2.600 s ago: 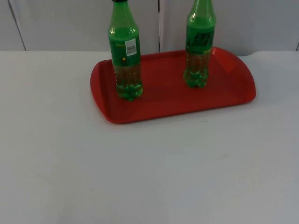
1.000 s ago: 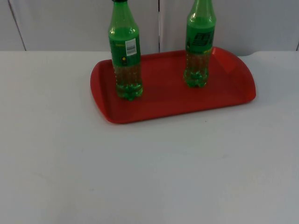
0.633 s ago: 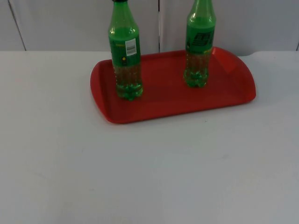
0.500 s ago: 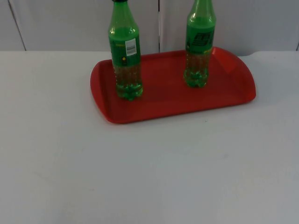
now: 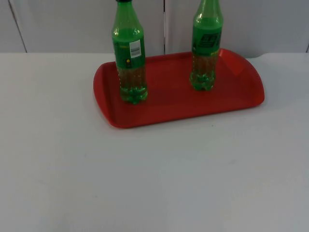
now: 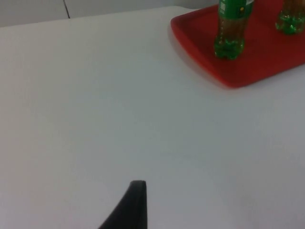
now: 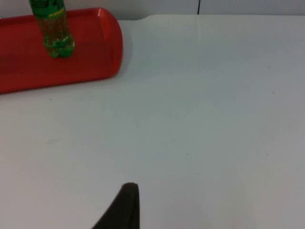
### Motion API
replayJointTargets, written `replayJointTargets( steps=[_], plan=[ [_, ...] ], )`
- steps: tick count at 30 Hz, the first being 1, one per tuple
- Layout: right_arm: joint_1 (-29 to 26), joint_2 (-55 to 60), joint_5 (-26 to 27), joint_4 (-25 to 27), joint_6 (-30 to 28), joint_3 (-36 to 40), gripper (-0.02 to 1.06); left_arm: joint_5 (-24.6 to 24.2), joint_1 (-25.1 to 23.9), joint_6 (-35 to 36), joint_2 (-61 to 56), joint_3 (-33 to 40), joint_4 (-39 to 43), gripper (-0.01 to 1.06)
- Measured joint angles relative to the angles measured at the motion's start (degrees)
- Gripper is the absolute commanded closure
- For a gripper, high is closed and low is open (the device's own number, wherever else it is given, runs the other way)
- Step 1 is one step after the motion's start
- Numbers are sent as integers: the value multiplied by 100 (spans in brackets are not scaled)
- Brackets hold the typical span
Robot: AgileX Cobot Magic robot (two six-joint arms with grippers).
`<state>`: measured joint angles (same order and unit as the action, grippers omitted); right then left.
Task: Place the bottle upright on the tray.
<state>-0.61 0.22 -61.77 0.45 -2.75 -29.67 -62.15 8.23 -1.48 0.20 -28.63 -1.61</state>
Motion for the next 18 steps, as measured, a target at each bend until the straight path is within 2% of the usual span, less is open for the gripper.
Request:
replayJointTargets(
  steps=[18],
  plan=[
    [0, 0, 0, 0, 0, 0, -1, 0, -1013, 0, 0, 0, 100, 0]
  ],
)
